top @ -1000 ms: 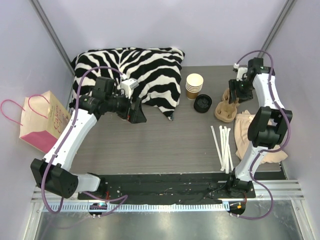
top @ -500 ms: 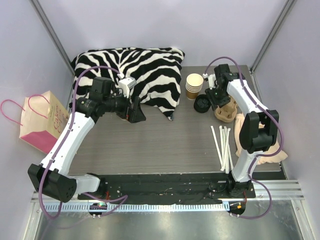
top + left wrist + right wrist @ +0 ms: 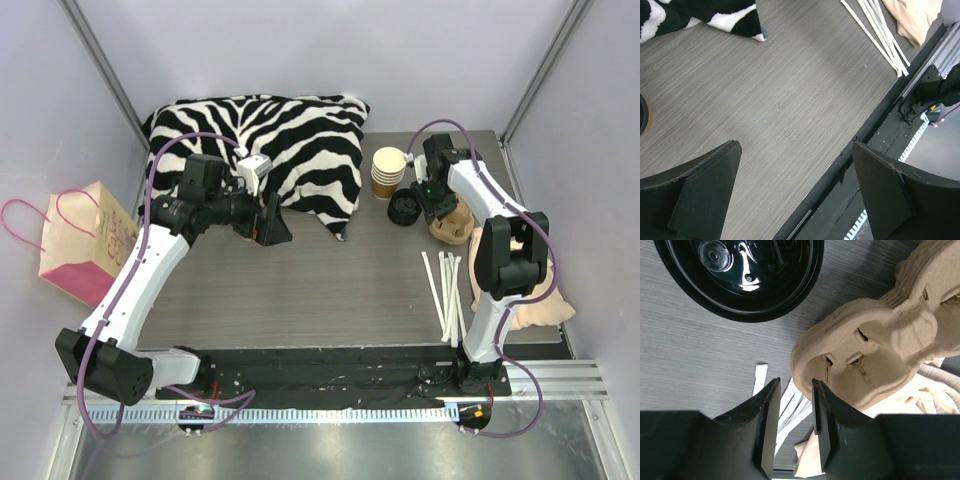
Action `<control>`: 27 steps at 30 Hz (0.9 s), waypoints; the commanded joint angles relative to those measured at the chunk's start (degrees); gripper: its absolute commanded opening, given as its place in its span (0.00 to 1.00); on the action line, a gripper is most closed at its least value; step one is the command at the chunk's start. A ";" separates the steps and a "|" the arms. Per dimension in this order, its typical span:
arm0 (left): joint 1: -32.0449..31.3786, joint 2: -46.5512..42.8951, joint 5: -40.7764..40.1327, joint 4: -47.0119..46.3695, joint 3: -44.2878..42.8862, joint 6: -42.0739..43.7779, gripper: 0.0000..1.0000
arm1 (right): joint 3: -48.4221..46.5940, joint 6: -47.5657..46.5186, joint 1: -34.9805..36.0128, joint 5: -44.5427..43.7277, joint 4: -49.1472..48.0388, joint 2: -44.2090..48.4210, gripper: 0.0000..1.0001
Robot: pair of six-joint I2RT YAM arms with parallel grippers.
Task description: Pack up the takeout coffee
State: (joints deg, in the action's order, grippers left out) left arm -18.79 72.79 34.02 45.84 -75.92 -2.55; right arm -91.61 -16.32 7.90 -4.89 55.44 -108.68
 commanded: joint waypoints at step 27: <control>-0.29 -0.99 -0.36 -2.43 0.25 0.09 1.00 | -1.20 1.20 0.10 0.14 -1.39 -2.94 0.22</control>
State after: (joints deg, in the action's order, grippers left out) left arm -18.79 72.79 33.58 45.67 -75.70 -2.55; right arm -91.59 -15.70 7.88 -4.84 54.85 -111.42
